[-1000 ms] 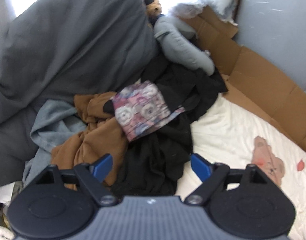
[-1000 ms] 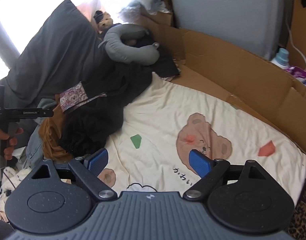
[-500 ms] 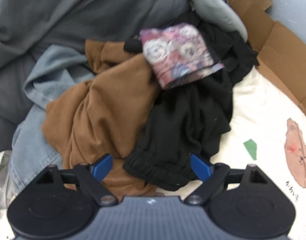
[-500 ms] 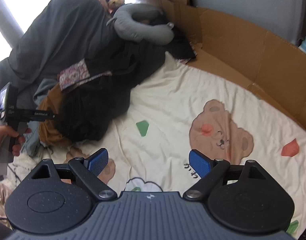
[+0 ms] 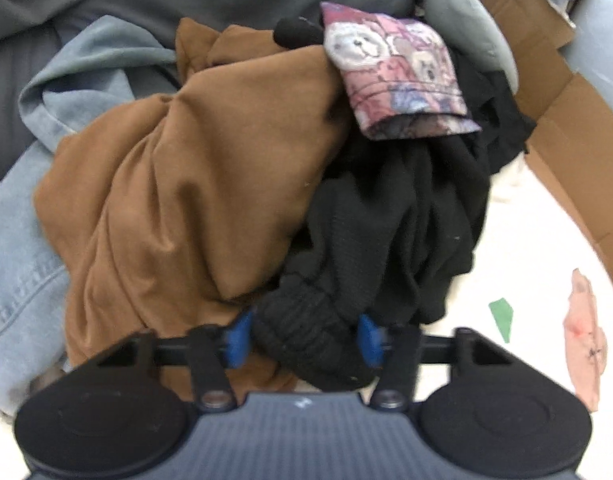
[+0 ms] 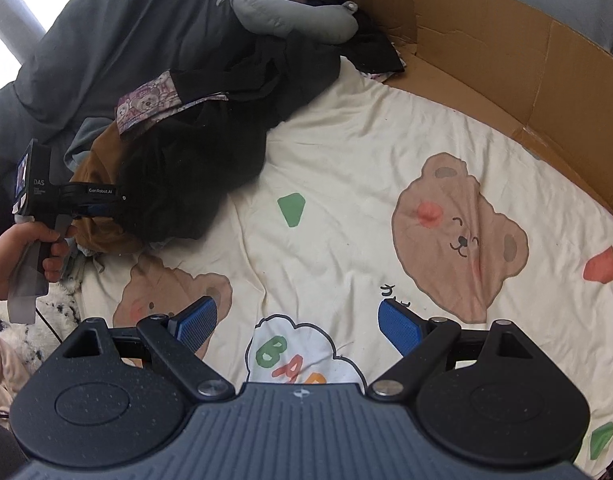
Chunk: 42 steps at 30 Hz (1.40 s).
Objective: Fold clothes
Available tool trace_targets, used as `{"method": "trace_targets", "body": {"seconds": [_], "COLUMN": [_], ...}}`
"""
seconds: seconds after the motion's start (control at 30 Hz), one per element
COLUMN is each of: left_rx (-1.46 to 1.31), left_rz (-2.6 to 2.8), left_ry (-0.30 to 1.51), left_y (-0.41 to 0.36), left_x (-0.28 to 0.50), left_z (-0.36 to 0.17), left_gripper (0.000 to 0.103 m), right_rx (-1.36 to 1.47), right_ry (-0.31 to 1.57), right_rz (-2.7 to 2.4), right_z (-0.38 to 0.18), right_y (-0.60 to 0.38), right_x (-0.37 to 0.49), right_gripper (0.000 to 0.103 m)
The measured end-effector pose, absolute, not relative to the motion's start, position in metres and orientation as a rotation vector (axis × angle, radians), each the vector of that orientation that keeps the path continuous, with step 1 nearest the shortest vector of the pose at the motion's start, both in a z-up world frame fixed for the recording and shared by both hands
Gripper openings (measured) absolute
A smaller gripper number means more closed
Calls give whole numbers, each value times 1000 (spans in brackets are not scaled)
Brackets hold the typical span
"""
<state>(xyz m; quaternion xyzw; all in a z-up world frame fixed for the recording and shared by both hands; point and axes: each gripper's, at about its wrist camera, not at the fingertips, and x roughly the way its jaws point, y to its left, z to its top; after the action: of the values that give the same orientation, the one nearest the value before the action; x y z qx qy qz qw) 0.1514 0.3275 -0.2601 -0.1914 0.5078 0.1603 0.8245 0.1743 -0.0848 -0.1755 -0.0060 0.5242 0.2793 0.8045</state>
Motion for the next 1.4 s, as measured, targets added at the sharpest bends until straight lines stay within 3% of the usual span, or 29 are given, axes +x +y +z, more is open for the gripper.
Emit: {"method": "trace_targets", "body": {"seconds": [0.2, 0.4, 1.1, 1.4], "left_rx": [-412, -406, -340, -344], "left_rz": [226, 92, -236, -217], "left_ry": [1052, 1028, 1164, 1267], "left_y": [313, 284, 164, 151], "left_x": [146, 141, 130, 127], "left_z": [-244, -228, -229, -251], "left_gripper": [27, 17, 7, 9], "right_rx": [-11, -14, -13, -19], "right_ry": [1121, 1108, 1137, 1149], "right_rz": [606, 608, 637, 638], "right_z": [-175, -172, -183, -187], "right_y": [-83, -82, -74, -73], "right_x": [174, 173, 171, 169], "right_gripper": [91, 91, 91, 91]}}
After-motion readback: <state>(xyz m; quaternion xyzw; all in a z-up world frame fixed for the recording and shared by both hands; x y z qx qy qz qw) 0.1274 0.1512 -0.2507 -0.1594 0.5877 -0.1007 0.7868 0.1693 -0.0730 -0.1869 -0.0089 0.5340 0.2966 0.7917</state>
